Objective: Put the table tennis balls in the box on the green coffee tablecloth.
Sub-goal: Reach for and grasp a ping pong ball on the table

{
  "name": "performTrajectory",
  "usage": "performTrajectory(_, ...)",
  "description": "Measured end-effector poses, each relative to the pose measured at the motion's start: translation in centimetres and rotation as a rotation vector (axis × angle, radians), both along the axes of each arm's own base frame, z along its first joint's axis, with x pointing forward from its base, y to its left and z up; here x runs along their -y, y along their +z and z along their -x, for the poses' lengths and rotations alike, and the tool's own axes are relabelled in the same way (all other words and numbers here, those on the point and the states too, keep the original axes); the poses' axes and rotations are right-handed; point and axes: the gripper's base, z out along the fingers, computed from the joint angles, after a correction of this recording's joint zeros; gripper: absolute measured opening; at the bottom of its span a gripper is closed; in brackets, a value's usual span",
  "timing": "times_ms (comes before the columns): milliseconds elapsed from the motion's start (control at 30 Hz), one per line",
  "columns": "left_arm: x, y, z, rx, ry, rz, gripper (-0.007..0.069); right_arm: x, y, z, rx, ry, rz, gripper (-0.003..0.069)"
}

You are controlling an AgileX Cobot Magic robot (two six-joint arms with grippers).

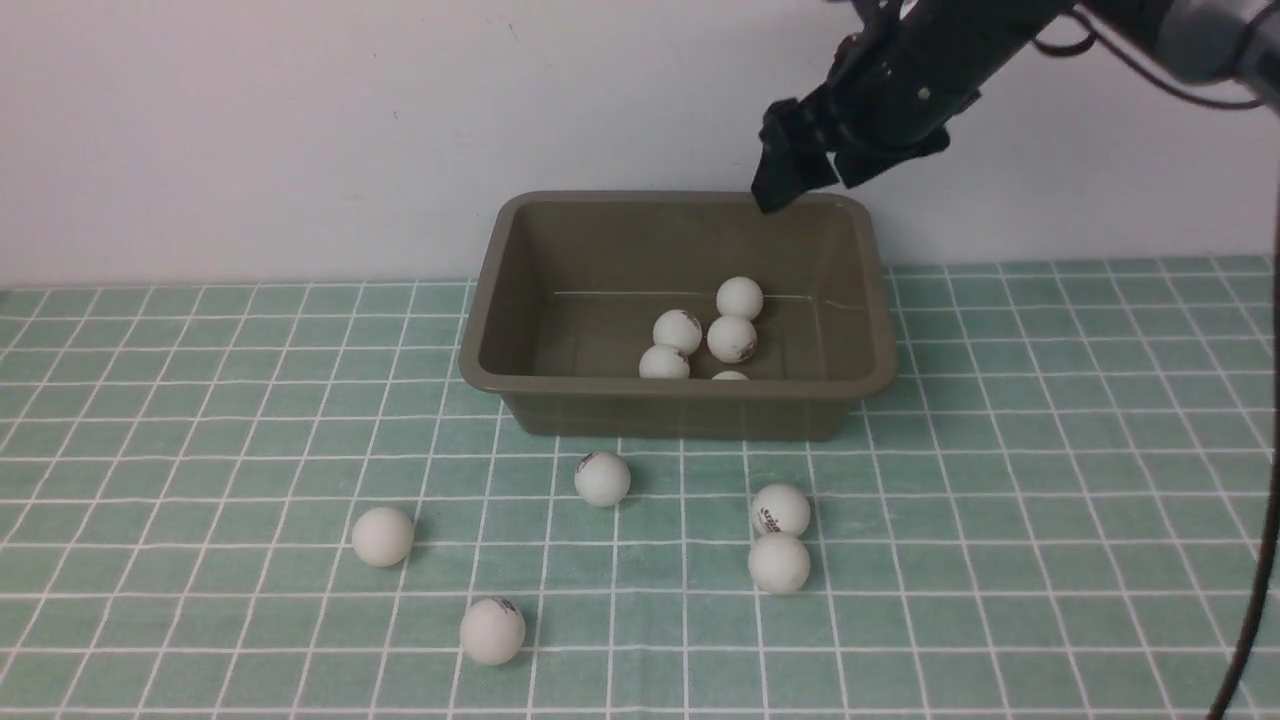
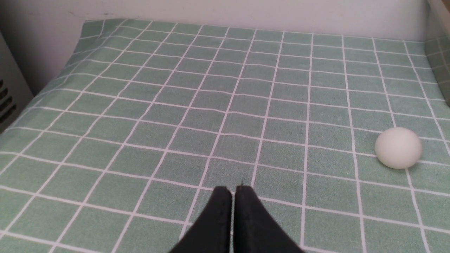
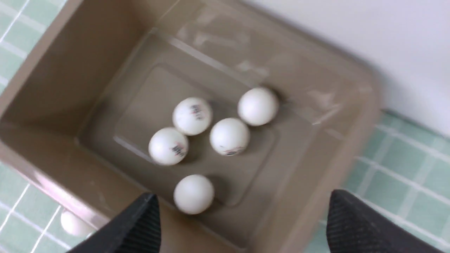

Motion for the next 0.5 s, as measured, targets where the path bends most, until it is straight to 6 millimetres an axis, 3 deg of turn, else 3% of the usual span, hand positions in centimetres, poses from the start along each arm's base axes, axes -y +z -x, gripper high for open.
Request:
performTrajectory(233,0.0,0.0,0.0,0.000,0.000,0.000,-0.0004,2.0,7.1,4.1,0.146,-0.071,-0.020,0.0554)
performTrajectory(400,0.0,0.0,0.0,0.000,0.000,0.000,-0.0004,3.3,10.4,8.3,0.190,-0.074,-0.063,0.0533)
performTrajectory(500,0.0,0.0,0.0,0.000,0.000,0.000,-0.0004,3.8,10.7,10.8,0.167,-0.067,-0.085,0.0524)
